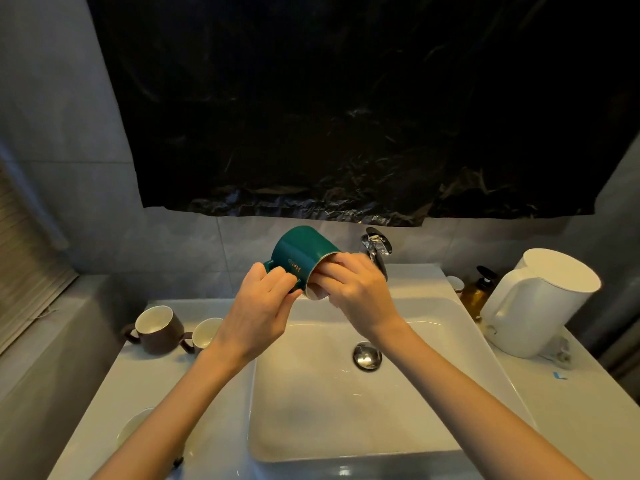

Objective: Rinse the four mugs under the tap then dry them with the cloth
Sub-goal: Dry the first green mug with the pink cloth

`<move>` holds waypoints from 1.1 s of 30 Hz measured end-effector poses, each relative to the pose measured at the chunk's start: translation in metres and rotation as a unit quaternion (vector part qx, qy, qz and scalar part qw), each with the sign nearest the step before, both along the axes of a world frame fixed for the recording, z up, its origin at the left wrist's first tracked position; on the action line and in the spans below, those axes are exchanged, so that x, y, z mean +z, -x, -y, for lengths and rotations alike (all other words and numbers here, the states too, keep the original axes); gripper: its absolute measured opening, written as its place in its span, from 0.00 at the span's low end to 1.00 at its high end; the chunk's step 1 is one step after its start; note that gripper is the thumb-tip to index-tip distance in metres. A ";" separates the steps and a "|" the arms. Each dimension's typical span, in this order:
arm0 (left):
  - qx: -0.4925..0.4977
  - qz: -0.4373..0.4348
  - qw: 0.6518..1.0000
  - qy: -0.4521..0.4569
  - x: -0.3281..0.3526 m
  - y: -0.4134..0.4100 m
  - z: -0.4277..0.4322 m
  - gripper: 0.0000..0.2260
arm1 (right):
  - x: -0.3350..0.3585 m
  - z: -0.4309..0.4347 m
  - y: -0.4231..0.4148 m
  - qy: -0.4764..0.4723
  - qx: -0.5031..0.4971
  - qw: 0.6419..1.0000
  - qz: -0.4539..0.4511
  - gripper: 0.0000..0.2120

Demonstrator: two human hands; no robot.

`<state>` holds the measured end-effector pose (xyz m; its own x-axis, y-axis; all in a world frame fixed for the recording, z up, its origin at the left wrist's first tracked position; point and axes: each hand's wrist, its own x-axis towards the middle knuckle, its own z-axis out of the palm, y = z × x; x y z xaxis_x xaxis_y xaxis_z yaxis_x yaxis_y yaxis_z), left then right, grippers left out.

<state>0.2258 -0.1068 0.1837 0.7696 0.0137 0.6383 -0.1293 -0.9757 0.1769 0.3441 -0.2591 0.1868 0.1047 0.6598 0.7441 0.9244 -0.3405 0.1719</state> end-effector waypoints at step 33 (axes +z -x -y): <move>-0.038 -0.022 0.989 0.139 0.001 -0.001 0.005 0.06 | 0.027 -0.009 0.029 -0.070 0.024 0.790 -0.609 0.09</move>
<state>0.2265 -0.1123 0.1848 0.8023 0.1252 0.5837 -0.1862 -0.8765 0.4440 0.3150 -0.2500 0.2134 0.7757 0.6059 0.1765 0.3875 -0.2365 -0.8910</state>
